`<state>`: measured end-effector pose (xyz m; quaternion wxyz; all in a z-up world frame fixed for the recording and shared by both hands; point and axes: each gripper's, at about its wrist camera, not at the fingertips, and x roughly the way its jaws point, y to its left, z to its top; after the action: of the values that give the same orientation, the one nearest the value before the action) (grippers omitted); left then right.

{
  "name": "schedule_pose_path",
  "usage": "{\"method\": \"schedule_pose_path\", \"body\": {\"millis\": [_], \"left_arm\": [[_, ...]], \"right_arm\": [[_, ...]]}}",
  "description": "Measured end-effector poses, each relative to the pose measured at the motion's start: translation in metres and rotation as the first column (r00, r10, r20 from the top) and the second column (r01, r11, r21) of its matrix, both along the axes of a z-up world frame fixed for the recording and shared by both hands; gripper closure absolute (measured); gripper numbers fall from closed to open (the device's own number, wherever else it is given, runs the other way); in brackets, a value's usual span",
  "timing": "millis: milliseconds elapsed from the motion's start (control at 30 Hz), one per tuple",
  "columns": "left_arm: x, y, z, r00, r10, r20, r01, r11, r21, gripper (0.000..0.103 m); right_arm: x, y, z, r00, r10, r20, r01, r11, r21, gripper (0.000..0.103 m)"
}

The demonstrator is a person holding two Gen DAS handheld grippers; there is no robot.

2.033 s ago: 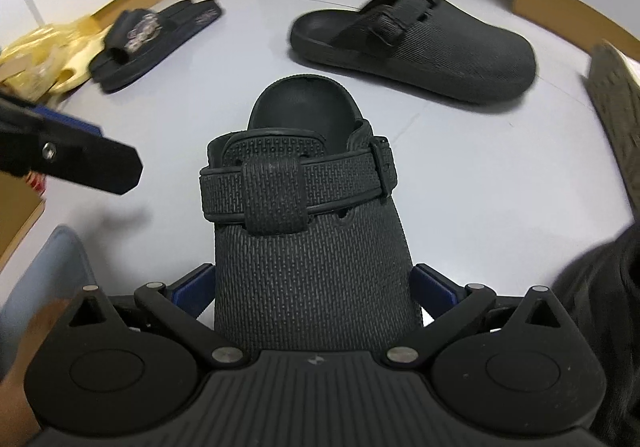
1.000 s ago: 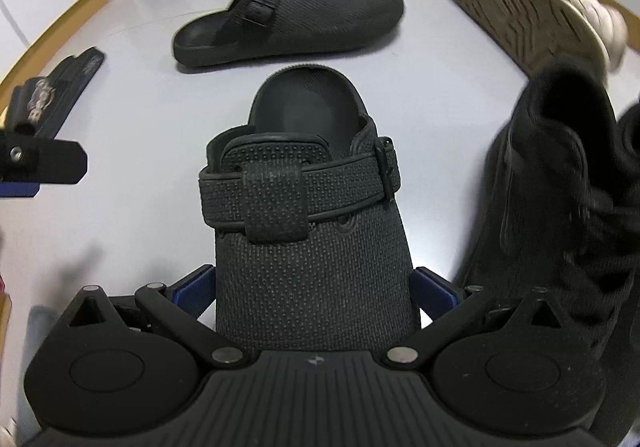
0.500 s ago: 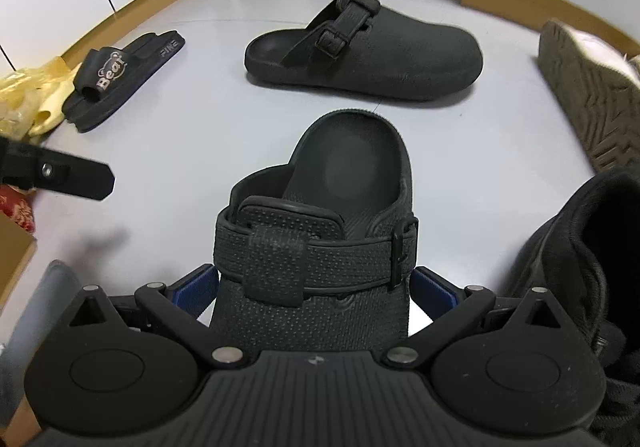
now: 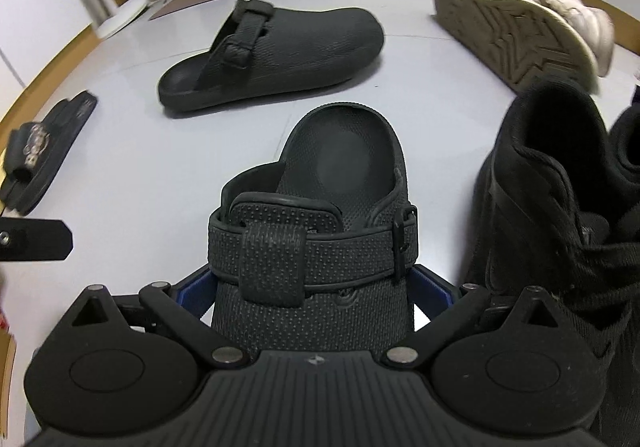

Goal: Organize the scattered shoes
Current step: 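Lower the knit clog beside the sneakers and open the right tool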

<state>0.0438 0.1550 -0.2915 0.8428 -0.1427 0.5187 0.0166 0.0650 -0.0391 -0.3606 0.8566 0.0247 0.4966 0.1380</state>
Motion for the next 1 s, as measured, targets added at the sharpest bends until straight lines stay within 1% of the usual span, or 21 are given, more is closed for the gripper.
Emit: {"method": "schedule_pose_path", "body": {"millis": [267, 367, 433, 567, 667, 833, 933, 1000], "left_arm": [[0.000, 0.001, -0.001, 1.000, -0.011, -0.004, 0.011, 1.000, -0.007, 0.013], [0.000, 0.001, 0.000, 1.000, -0.009, 0.000, 0.009, 1.000, -0.003, 0.013], [0.001, 0.002, 0.001, 1.000, -0.003, 0.005, 0.003, 1.000, -0.002, 0.013], [0.002, 0.002, 0.002, 1.000, -0.002, 0.012, 0.002, 1.000, 0.003, 0.013], [0.004, 0.002, 0.004, 1.000, 0.000, 0.019, 0.000, 1.000, 0.006, 0.013], [0.011, 0.000, 0.007, 0.999, -0.013, 0.036, 0.012, 1.000, 0.013, 0.013], [0.019, -0.003, 0.010, 0.998, -0.033, 0.051, 0.032, 0.999, 0.021, 0.013], [0.025, -0.004, 0.012, 0.997, -0.039, 0.065, 0.037, 0.999, 0.026, 0.013]], "right_arm": [[0.007, -0.011, 0.001, 0.993, -0.117, -0.006, 0.117, 0.993, -0.007, 0.002], [0.008, -0.013, 0.002, 0.994, -0.106, -0.041, 0.106, 0.994, -0.006, 0.002], [0.006, -0.011, 0.003, 0.995, -0.092, -0.049, 0.092, 0.996, -0.013, 0.002], [0.000, -0.009, 0.005, 0.996, -0.083, -0.026, 0.083, 0.996, -0.023, 0.002], [0.004, -0.014, 0.003, 0.994, -0.102, -0.038, 0.102, 0.995, 0.003, 0.002], [0.008, -0.012, 0.005, 0.990, -0.134, -0.042, 0.134, 0.991, -0.004, 0.004], [0.010, -0.012, 0.010, 0.989, -0.134, -0.060, 0.134, 0.991, 0.002, 0.004], [0.007, -0.012, 0.016, 0.991, -0.121, -0.048, 0.122, 0.992, 0.014, 0.004]]}}
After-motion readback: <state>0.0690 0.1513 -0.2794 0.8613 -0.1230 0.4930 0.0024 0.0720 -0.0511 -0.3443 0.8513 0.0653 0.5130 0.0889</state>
